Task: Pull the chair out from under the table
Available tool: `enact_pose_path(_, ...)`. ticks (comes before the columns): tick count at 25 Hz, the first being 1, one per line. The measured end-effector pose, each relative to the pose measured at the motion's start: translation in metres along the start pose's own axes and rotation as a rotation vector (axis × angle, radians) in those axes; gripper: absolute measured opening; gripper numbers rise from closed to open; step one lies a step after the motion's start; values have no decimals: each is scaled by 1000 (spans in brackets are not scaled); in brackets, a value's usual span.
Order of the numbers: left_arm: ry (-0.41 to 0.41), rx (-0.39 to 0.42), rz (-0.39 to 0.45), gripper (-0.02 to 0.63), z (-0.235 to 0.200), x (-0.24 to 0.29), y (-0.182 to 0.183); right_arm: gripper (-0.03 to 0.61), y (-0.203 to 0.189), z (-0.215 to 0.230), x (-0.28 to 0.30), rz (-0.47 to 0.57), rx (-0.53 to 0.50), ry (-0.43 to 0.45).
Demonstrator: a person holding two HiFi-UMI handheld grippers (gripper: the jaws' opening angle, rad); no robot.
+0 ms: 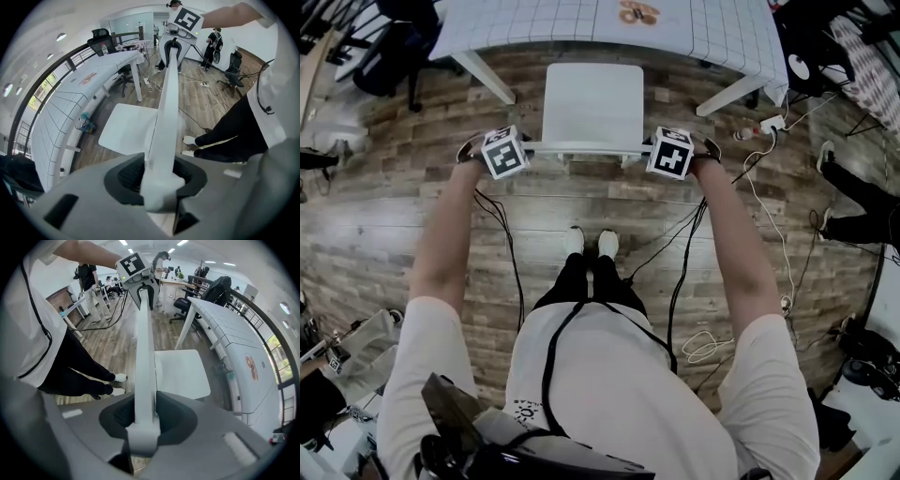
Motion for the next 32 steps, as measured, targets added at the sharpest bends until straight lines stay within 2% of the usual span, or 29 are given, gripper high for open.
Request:
enact_pose_path(5,-7,13,6,132,34,1,-9,97,-3,-38,-4,23,9,13)
enact_pose_path(18,-60,41,16,130,156,4,-35,97,-13,-159,-17,30,14,40)
enact_pose_path(28,-84,71,15,130,217,8,-49,98,-18,-224,-25,18,34,58)
enact_pose_path(32,-92,61,25,132,228,5,-52,100,-18,-238,-26,22,54,56)
Point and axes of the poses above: the fingertips, and each gripper's own axes: x forward along the fingers, z to its right, y out of its top, the point moved 4 cm from there along -x, backward along the fingers, and after that the axes turned 5 degrees about -y, right-handed, at the moved point
